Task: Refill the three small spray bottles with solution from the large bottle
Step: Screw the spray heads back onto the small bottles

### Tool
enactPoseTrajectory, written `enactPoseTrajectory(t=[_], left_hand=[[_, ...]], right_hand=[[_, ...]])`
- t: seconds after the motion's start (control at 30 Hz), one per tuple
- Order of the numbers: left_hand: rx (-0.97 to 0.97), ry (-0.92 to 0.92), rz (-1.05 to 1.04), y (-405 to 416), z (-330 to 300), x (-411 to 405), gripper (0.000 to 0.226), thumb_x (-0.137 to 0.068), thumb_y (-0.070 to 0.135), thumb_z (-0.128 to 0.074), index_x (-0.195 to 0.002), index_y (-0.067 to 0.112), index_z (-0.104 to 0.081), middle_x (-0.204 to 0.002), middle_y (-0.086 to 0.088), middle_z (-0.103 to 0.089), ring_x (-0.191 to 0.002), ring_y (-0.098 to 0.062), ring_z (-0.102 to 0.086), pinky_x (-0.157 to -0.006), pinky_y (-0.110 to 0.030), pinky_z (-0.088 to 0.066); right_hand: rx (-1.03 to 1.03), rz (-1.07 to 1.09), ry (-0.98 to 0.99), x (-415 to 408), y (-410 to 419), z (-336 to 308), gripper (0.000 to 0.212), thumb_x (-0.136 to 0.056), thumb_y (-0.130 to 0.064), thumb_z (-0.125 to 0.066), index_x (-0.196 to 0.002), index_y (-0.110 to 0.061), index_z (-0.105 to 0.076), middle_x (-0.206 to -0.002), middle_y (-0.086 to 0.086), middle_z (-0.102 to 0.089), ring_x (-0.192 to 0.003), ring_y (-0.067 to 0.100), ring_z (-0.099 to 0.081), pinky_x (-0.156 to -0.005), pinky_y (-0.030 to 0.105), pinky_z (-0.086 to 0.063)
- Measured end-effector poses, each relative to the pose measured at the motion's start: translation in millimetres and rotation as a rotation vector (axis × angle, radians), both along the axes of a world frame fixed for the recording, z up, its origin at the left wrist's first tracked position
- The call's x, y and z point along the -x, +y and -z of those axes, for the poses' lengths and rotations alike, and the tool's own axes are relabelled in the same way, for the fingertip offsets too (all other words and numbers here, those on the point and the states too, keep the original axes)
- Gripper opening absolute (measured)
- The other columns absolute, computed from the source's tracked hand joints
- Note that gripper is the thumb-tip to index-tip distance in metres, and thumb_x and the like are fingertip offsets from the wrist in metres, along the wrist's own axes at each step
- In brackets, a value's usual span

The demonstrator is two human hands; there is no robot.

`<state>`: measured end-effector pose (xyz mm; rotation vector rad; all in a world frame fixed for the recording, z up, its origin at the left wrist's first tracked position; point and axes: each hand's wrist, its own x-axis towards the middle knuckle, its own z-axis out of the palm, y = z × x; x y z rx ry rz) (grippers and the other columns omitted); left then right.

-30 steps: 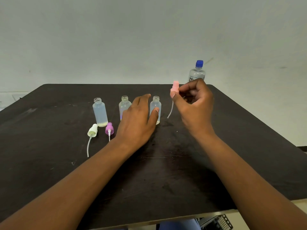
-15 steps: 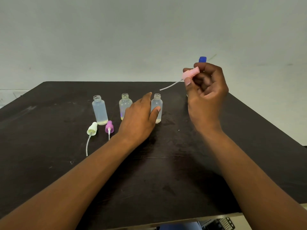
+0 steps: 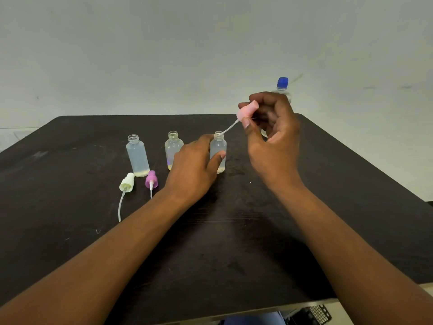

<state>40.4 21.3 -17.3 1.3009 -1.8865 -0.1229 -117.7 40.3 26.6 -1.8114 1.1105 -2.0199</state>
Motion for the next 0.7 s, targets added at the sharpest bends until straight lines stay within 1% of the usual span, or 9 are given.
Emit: enactPoseTrajectory(t=[0.07, 0.13, 0.2, 0.27, 0.33, 0.4, 0.5, 0.6, 0.7], left_hand=[[0.004, 0.011, 0.0, 1, -1, 0, 0.041, -0.102, 0.035, -0.063, -0.139, 0.017, -0.059, -0.117, -0.002, -0.073, -0.091, -0.017, -0.066, -0.086, -0.038, -0.052], [0.009, 0.021, 0.014, 2, -2, 1, 0.04, -0.101, 0.034, -0.065, -0.137, 0.018, -0.06, -0.114, 0.001, -0.073, -0.078, -0.008, -0.06, -0.08, -0.033, -0.048], [0.013, 0.033, 0.041, 4, -3, 1, 0.039, -0.1, 0.035, -0.067, -0.136, 0.02, -0.061, -0.113, 0.004, -0.073, -0.072, -0.003, -0.057, -0.077, -0.031, -0.048], [0.021, 0.045, 0.06, 8, -5, 2, 0.039, -0.098, 0.036, -0.069, -0.134, 0.021, -0.063, -0.112, 0.005, -0.073, -0.072, -0.003, -0.057, -0.079, -0.034, -0.053], [0.035, 0.061, 0.068, 12, -8, 3, 0.04, -0.096, 0.037, -0.072, -0.131, 0.021, -0.065, -0.112, 0.007, -0.073, -0.077, -0.003, -0.058, -0.081, -0.035, -0.056], [0.053, 0.067, 0.065, 16, -11, 3, 0.041, -0.092, 0.041, -0.076, -0.128, 0.021, -0.068, -0.109, 0.009, -0.074, -0.079, 0.0, -0.06, -0.08, -0.028, -0.056], [0.081, 0.072, 0.069, 23, -13, 3, 0.043, -0.088, 0.047, -0.078, -0.123, 0.022, -0.072, -0.102, 0.012, -0.074, -0.074, 0.005, -0.061, -0.073, -0.02, -0.053], [0.078, 0.087, 0.074, 27, -13, 3, 0.043, -0.087, 0.049, -0.078, -0.121, 0.024, -0.073, -0.099, 0.014, -0.074, -0.074, 0.007, -0.062, -0.069, -0.015, -0.051], [0.073, 0.115, 0.063, 29, -13, 2, 0.041, -0.086, 0.049, -0.078, -0.118, 0.025, -0.074, -0.097, 0.017, -0.073, -0.072, 0.011, -0.062, -0.067, -0.013, -0.049]], right_hand=[[-0.009, 0.003, 0.0, 0, 1, 0, 0.032, -0.093, 0.001, -0.071, -0.122, -0.005, -0.061, -0.112, 0.001, -0.076, -0.106, 0.015, -0.073, -0.091, 0.028, -0.059], [-0.014, 0.001, -0.013, 1, 2, -1, 0.033, -0.093, 0.001, -0.071, -0.123, -0.006, -0.06, -0.112, 0.001, -0.077, -0.107, 0.015, -0.073, -0.093, 0.03, -0.059], [-0.017, -0.007, -0.018, 2, 3, -2, 0.035, -0.094, 0.001, -0.071, -0.125, -0.008, -0.057, -0.112, 0.001, -0.077, -0.107, 0.015, -0.073, -0.093, 0.03, -0.059], [-0.023, -0.018, -0.019, 3, 5, -3, 0.039, -0.094, 0.0, -0.071, -0.126, -0.012, -0.053, -0.111, 0.001, -0.078, -0.104, 0.015, -0.074, -0.093, 0.028, -0.058], [-0.029, -0.029, -0.018, 3, 6, -3, 0.041, -0.094, 0.0, -0.07, -0.127, -0.014, -0.051, -0.11, 0.001, -0.078, -0.103, 0.015, -0.074, -0.092, 0.027, -0.057], [-0.026, -0.043, -0.008, 3, 7, -4, 0.038, -0.095, 0.0, -0.069, -0.127, -0.012, -0.051, -0.11, 0.002, -0.078, -0.105, 0.015, -0.074, -0.091, 0.025, -0.057], [-0.016, -0.064, 0.015, 4, 8, -4, 0.034, -0.095, 0.002, -0.068, -0.124, -0.008, -0.054, -0.109, 0.005, -0.077, -0.106, 0.016, -0.074, -0.09, 0.027, -0.058], [-0.012, -0.088, 0.028, 3, 9, -4, 0.034, -0.094, 0.005, -0.067, -0.124, -0.006, -0.055, -0.109, 0.006, -0.076, -0.105, 0.018, -0.074, -0.089, 0.027, -0.058], [-0.007, -0.105, 0.034, 3, 10, -3, 0.034, -0.093, 0.006, -0.067, -0.123, -0.005, -0.056, -0.107, 0.007, -0.077, -0.104, 0.018, -0.074, -0.088, 0.026, -0.057]])
